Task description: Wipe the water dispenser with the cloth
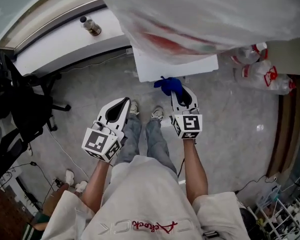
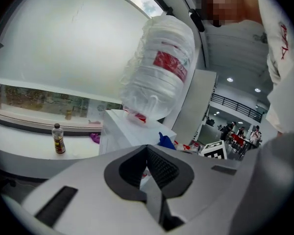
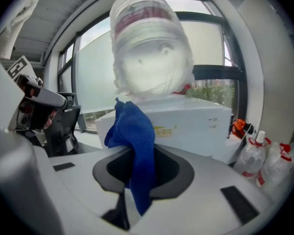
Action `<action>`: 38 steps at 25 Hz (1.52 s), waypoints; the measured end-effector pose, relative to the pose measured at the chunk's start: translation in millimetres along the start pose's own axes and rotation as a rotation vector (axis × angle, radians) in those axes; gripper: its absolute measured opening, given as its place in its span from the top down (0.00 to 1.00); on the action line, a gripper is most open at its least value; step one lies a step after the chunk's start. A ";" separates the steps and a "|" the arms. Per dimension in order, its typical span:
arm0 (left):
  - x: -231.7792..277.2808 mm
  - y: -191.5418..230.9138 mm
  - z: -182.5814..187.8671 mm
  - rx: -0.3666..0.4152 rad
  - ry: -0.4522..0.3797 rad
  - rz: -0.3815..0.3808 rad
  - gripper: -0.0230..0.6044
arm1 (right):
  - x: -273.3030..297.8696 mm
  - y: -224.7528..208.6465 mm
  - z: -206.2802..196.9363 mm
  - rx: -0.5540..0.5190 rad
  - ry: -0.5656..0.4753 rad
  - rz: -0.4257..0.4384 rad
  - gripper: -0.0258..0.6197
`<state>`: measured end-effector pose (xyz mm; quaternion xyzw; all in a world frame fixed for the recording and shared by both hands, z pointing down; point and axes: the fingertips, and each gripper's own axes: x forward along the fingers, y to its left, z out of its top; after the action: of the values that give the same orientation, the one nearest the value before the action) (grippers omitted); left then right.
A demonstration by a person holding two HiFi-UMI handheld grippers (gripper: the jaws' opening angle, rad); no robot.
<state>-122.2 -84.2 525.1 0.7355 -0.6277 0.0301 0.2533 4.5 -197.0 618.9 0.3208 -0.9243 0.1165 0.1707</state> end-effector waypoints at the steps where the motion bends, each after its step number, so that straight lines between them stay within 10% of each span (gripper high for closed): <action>1: 5.4 -5.9 1.5 0.006 0.002 -0.015 0.95 | -4.8 -16.7 1.3 0.000 -0.003 -0.031 0.82; 19: 64.1 -50.6 20.3 0.043 0.022 -0.142 0.95 | -57.3 -177.3 30.3 0.057 -0.053 -0.338 0.82; 38: -2.5 6.0 48.6 0.005 -0.089 0.038 0.95 | 20.1 97.9 99.5 0.035 -0.107 0.172 0.82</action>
<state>-141.7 -102.4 483.9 0.7245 -0.6522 0.0038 0.2229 -96.2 -165.4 525.4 0.2492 -0.9540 0.1296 0.1050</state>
